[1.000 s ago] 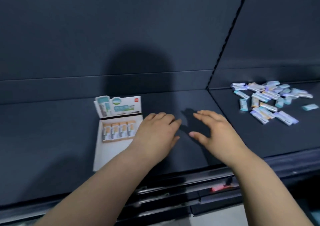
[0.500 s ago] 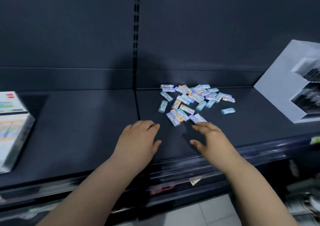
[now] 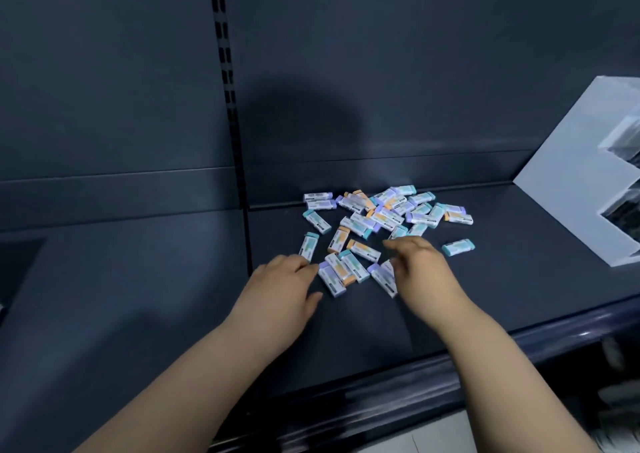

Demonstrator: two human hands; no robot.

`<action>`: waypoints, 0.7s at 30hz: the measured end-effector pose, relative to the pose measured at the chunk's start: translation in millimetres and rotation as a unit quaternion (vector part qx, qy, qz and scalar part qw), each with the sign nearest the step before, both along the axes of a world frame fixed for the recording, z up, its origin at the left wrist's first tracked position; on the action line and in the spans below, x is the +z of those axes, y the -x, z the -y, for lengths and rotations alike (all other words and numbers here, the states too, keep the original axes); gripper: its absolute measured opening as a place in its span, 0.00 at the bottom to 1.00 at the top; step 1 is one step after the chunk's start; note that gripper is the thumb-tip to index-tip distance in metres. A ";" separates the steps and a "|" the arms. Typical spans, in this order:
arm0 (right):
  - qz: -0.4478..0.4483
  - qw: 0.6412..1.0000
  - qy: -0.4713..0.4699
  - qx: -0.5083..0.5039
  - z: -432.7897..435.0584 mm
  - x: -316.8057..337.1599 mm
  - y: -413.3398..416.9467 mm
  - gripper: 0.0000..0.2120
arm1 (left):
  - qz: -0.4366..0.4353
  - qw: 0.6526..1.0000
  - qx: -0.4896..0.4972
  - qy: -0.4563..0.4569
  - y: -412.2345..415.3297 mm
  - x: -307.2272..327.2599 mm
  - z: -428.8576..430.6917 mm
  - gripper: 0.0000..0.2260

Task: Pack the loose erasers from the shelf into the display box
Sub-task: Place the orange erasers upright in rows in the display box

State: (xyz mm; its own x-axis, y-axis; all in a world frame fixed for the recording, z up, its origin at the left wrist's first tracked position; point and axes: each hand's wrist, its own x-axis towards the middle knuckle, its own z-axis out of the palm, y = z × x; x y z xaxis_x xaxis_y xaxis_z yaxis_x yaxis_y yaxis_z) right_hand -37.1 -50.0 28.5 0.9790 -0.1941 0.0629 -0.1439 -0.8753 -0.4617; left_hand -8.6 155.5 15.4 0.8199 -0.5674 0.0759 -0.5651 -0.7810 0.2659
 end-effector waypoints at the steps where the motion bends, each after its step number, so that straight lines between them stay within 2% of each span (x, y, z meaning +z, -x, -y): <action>1: -0.004 1.000 -0.001 0.007 3.7 0.4 -7.5 0.18 | -0.006 1.000 -0.001 0.009 -1.7 -0.7 5.1 0.21; 7: -0.080 0.993 0.011 0.084 15.3 -15.9 -60.7 0.10 | -0.023 0.999 0.026 0.005 -13.6 -7.5 42.5 0.23; 10: -0.115 0.986 0.008 0.122 23.9 -24.4 -73.5 0.12 | -0.054 0.997 0.059 -0.003 -14.6 -11.1 62.4 0.24; 15: -0.105 0.971 -0.159 0.142 51.1 -20.0 -80.2 0.12 | -0.054 0.991 0.122 0.006 -19.3 -18.5 80.3 0.20; 21: -0.116 0.944 -0.264 0.161 73.2 -11.3 -72.5 0.08 | -0.065 0.983 0.172 -0.007 -19.1 -17.8 94.2 0.22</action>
State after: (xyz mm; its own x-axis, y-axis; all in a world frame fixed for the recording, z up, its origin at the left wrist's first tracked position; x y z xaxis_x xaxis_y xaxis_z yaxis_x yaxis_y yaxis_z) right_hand 35.4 -123.2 17.2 0.9680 0.1711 -0.1833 -0.0612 -0.5478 -0.8344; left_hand 10.5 61.4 -2.4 0.9656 -0.2554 -0.0483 -0.2291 -0.9241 0.3059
